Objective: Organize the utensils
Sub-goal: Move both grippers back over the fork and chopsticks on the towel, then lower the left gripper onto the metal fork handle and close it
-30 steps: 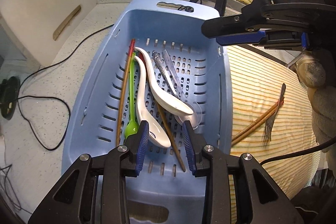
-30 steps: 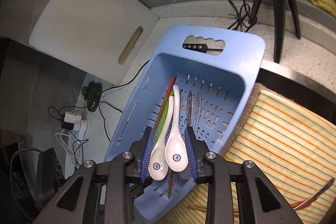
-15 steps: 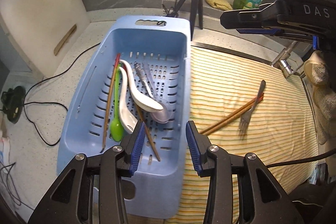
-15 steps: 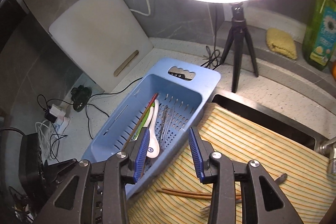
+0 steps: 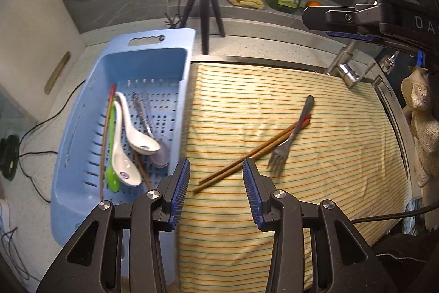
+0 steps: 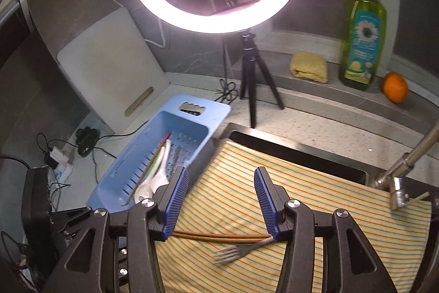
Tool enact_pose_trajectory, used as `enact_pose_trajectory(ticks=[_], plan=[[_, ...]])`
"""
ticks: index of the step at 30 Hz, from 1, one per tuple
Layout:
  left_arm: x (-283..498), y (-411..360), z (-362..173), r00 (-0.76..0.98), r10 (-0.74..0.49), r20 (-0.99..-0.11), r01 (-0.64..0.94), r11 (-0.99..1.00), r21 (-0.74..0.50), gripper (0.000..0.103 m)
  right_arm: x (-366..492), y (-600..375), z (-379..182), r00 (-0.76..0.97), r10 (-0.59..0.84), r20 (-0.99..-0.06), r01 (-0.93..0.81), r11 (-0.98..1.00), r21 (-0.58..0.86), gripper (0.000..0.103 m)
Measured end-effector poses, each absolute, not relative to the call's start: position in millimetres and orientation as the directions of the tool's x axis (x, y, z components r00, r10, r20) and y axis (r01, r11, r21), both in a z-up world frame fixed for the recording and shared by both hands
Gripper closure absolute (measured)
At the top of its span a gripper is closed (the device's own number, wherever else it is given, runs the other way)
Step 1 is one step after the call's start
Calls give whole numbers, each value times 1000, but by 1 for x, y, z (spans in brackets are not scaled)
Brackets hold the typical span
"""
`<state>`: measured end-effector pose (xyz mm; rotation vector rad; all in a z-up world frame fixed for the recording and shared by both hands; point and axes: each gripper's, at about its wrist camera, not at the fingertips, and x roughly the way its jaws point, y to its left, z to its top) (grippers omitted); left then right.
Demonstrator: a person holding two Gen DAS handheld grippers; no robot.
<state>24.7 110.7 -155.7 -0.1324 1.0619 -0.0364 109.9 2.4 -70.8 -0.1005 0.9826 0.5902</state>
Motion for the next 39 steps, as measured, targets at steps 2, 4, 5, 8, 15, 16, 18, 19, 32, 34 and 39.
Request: enact_pose_trajectory(ticks=[2, 4, 5, 8, 15, 16, 18, 19, 32, 34, 39], plan=[[29, 101, -155, 487, -104, -867, -13, 992, -126, 65, 110, -8, -70, 431, 407, -806, -503, 850, 160, 57], [32, 93, -155, 486, -114, -867, 6, 992, -127, 65, 110, -17, -70, 443, 393, -806, -498, 855, 143, 56], [34, 89, -156, 484, -117, -867, 14, 992, -127, 65, 110, -20, -71, 440, 390, -809, -496, 857, 143, 56], [38, 80, -159, 474, -125, -872, 36, 992, -123, 65, 112, -33, -76, 427, 383, -819, -479, 864, 155, 56], [46, 73, -169, 440, -118, -890, 68, 993, -97, 65, 119, -73, -98, 389, 357, -849, -435, 884, 172, 56], [47, 73, -171, 434, -112, -894, 75, 993, -88, 65, 121, -80, -103, 371, 360, -856, -419, 888, 192, 56], [48, 73, -173, 425, -112, -898, 83, 993, -84, 65, 126, -93, -114, 331, 379, -864, -385, 890, 243, 56], [49, 73, -174, 418, -118, -901, 91, 992, -88, 65, 128, -100, -120, 308, 387, -869, -363, 892, 269, 56], [63, 57, -186, 364, -156, -918, 190, 978, -90, 65, 135, -132, -187, 79, 544, -836, -116, 838, 534, 57], [64, 52, -190, 348, -185, -919, 203, 972, -118, 65, 135, -132, -195, 56, 566, -823, -83, 824, 561, 59], [58, 39, -203, 315, -211, -925, 219, 965, -146, 65, 139, -130, -209, 27, 608, -794, -17, 794, 607, 63]])
